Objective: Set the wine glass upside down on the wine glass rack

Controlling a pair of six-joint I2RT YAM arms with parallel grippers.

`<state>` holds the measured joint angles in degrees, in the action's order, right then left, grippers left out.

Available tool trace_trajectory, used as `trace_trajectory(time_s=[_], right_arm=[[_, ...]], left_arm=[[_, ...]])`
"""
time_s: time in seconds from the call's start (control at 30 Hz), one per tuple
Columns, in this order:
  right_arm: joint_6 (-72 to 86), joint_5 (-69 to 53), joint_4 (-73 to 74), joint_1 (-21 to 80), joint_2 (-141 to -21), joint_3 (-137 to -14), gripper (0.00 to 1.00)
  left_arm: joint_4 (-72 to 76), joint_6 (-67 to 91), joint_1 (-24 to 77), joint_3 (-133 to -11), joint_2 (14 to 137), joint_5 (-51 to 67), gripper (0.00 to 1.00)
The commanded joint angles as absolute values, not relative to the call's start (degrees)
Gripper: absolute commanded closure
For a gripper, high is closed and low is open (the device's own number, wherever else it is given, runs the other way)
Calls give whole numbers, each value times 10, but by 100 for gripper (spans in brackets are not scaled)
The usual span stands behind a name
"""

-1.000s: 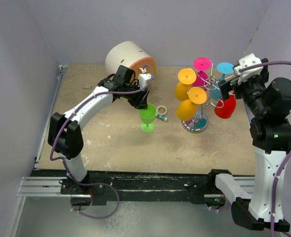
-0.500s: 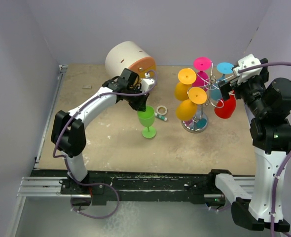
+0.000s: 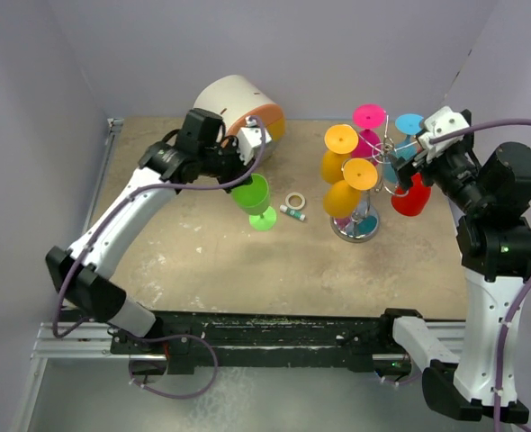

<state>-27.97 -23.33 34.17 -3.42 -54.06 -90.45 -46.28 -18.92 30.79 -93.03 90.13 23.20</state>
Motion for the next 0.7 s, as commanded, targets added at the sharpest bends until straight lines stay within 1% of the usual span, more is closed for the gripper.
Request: trace_trajectory(time_s=[0.0,0.1,0.27,0.33,0.4,0.47,0.53,0.67], right_arm=[[-283,-390,359,-36,-548,-925,10],[-284,-498,375,-36,-552,-928,13],[-312,-642,409,-36,-562,-938,14],[-292,-681,391,-35,-570,-931,15],[-216,-708,324,-35,-579,-910,18],[-86,-714,227,-32,-592,-883,22],[19,-686,131,-16,-603,-856,22],[74,-585,88,41,-630,-855,23]], left_arm=[[-472,-239,308,-969,801,292,100],[-433,-248,308,-949,736,300,100],[-359,-252,308,-920,658,285,100],[-367,-231,308,-943,659,274,100],[-360,-207,308,-952,655,270,100],[-357,-161,308,-969,653,266,100],[-348,-121,305,-978,649,270,100],[-342,-81,294,-997,649,279,100]])
